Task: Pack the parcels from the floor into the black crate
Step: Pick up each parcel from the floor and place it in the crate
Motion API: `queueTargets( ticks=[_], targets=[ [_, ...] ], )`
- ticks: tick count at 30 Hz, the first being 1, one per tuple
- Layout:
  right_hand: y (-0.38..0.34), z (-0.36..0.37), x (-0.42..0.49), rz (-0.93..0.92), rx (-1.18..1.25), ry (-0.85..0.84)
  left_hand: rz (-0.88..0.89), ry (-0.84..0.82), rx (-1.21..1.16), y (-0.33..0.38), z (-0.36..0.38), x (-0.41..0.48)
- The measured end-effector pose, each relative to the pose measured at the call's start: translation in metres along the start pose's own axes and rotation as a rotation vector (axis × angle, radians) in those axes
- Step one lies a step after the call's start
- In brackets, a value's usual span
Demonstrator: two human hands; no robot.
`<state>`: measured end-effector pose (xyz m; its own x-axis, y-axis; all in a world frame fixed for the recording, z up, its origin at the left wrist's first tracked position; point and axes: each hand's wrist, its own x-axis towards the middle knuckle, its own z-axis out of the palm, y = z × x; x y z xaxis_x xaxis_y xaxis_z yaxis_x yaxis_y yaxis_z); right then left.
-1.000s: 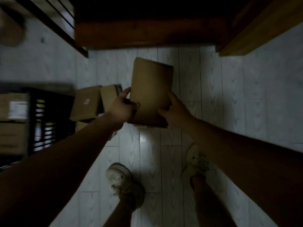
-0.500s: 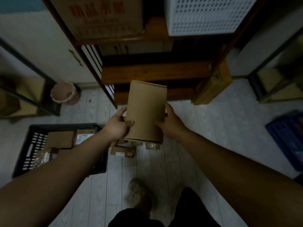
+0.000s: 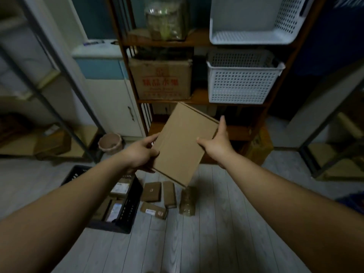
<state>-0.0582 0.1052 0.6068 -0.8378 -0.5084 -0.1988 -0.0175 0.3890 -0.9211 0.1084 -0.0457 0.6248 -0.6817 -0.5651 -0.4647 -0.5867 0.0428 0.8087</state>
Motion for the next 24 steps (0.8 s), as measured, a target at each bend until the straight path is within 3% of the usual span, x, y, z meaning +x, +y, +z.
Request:
queueTargets(
  ticks=[2,4,7,12,18,24],
  targets=[
    [-0.015,-0.002,-0.006,-0.064,-0.021,0.039,0.006,0.012,0.068,0.010,-0.016,-0.016],
    [-0.028,0.003,-0.014,-0.095,0.014,0.021,0.056,0.146,0.035,0.014,-0.031,-0.028],
    [-0.045,0.030,-0.031,-0.004,0.264,0.023,0.106,0.415,-0.244,0.004,-0.057,-0.045],
    [-0.069,0.115,-0.067,0.051,0.417,0.023,0.107,0.359,-0.292,-0.040,-0.108,-0.076],
    [-0.083,0.225,-0.113,-0.165,0.136,-0.037,0.158,0.404,-0.243,-0.111,-0.225,-0.097],
    [-0.083,0.313,-0.133,-0.135,-0.054,-0.123,0.152,0.414,-0.165,-0.167,-0.301,-0.093]
  ],
)
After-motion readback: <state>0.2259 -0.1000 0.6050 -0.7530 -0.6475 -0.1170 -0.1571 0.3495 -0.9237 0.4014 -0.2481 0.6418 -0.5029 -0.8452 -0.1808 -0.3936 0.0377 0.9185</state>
